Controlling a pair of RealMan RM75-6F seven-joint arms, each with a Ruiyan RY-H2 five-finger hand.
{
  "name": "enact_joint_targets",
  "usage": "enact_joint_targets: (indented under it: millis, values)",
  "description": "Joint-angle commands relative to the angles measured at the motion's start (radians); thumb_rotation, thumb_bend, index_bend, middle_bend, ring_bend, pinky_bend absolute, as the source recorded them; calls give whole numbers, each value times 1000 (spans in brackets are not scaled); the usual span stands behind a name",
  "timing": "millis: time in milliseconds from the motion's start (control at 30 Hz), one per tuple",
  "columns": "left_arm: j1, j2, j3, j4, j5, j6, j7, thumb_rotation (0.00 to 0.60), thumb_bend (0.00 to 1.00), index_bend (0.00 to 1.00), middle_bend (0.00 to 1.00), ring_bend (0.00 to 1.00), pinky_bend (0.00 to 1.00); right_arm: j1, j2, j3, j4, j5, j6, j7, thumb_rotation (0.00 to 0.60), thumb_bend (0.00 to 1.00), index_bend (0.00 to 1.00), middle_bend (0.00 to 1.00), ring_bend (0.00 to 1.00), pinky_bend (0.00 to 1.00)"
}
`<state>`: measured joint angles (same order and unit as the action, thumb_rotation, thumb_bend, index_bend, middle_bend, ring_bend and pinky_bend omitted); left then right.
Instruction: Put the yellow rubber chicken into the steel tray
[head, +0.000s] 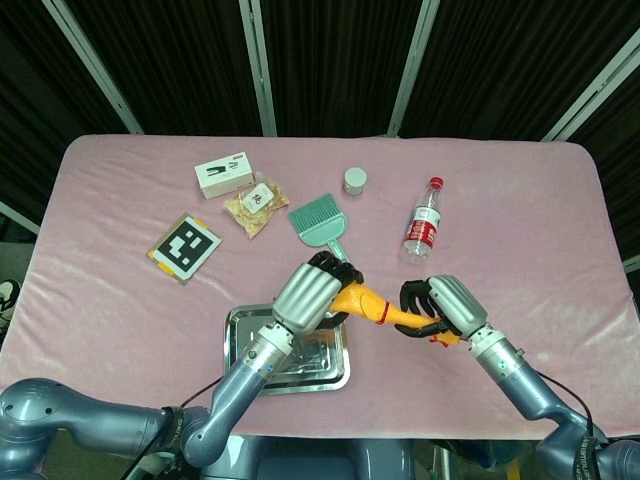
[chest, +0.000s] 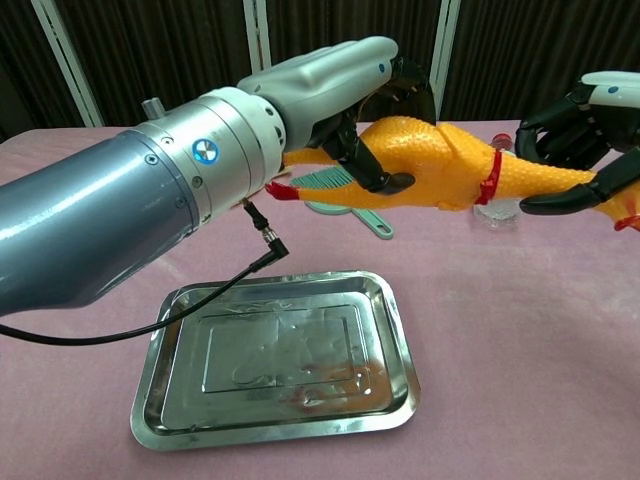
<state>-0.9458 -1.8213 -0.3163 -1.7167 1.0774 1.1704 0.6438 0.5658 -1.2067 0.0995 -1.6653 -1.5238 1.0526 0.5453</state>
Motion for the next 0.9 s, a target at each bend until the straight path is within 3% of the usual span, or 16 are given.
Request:
enact_joint_targets:
  millis: [33, 200, 333, 433, 567, 667, 800, 900]
  values:
    - [-4, -11, -4, 12, 14, 7, -14, 600, 535, 660, 672, 589, 394, 0, 3, -2, -2, -3, 2, 6, 600, 247, 1000, 863, 810, 884]
    - [-4, -26, -5, 34, 38, 19, -39, 600, 578, 777, 793, 701, 448, 0, 4, -5, 3, -7, 5, 20, 600, 247, 1000, 862, 810, 884]
    - [-4, -36, -7, 45, 35, 21, -48, 600, 581, 786, 805, 719, 463, 3, 3, -5, 10, -9, 4, 30, 600, 248, 1000, 863, 810, 884]
    - [-5, -34, -4, 46, 38, 14, -54, 600, 532, 656, 698, 629, 453, 3, 4, -6, 11, -9, 5, 34, 600, 247, 1000, 863, 810, 884]
    - [-2, -12, 2, 25, 22, -9, -57, 600, 355, 382, 463, 457, 419, 5, 5, -5, 17, -5, 3, 42, 600, 247, 1000, 863, 810, 884]
    - [1, 2, 3, 8, 8, -16, -51, 600, 246, 230, 326, 369, 394, 6, 7, -3, 21, -2, 3, 47, 600, 248, 1000, 863, 810, 884]
    - [3, 10, 1, -6, -6, -12, -43, 549, 154, 155, 277, 330, 388, 6, 7, -1, 25, 0, 6, 53, 600, 248, 1000, 863, 810, 884]
    - [3, 13, 0, -11, -11, -10, -39, 527, 140, 130, 250, 307, 387, 7, 7, -1, 27, 0, 7, 57, 600, 247, 1000, 863, 810, 884]
